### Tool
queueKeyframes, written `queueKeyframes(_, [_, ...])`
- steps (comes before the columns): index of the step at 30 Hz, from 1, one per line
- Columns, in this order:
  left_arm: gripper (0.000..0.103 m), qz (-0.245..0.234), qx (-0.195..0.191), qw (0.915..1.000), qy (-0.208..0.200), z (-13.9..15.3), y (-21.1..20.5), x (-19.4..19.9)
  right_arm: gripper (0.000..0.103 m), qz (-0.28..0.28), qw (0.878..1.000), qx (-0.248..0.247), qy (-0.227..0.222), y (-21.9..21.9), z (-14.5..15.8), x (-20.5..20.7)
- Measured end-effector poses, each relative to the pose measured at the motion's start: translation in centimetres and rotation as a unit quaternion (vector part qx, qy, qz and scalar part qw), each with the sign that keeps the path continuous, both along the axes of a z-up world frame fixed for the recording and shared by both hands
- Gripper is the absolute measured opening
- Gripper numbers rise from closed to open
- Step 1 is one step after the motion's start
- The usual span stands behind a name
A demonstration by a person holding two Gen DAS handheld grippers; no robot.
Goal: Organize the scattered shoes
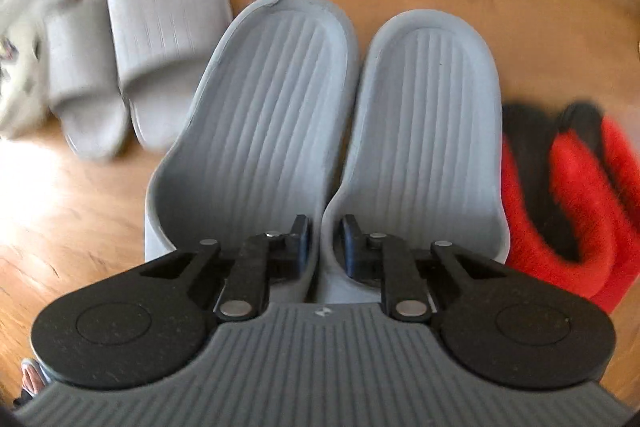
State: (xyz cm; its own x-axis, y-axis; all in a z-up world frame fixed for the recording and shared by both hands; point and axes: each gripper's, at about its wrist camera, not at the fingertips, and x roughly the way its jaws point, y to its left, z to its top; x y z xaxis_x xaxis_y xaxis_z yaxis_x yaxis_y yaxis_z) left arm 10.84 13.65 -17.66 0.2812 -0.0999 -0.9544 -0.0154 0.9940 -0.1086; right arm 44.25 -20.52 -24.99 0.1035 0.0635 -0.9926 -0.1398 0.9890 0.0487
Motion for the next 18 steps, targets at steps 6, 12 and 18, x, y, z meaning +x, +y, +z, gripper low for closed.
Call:
queueKeyframes(6, [0.102,-0.01,0.0,1.0,-0.001,0.0,-0.4,0.0,0.016,0.056,0.996,-0.036,-0.056,1.8,1.9,7.6])
queueKeyframes(12, [0.102,-0.016,0.002,0.9999,-0.002,-0.1,-0.9,0.3,0.016,0.098,0.991,-0.068,-0.059,4.2,-2.4,14.4])
queueKeyframes(18, [0.102,-0.013,0.001,0.9999,0.002,-0.4,-0.8,0.1,0.051,0.052,0.995,-0.008,-0.08,0.8,-0.9,13.4])
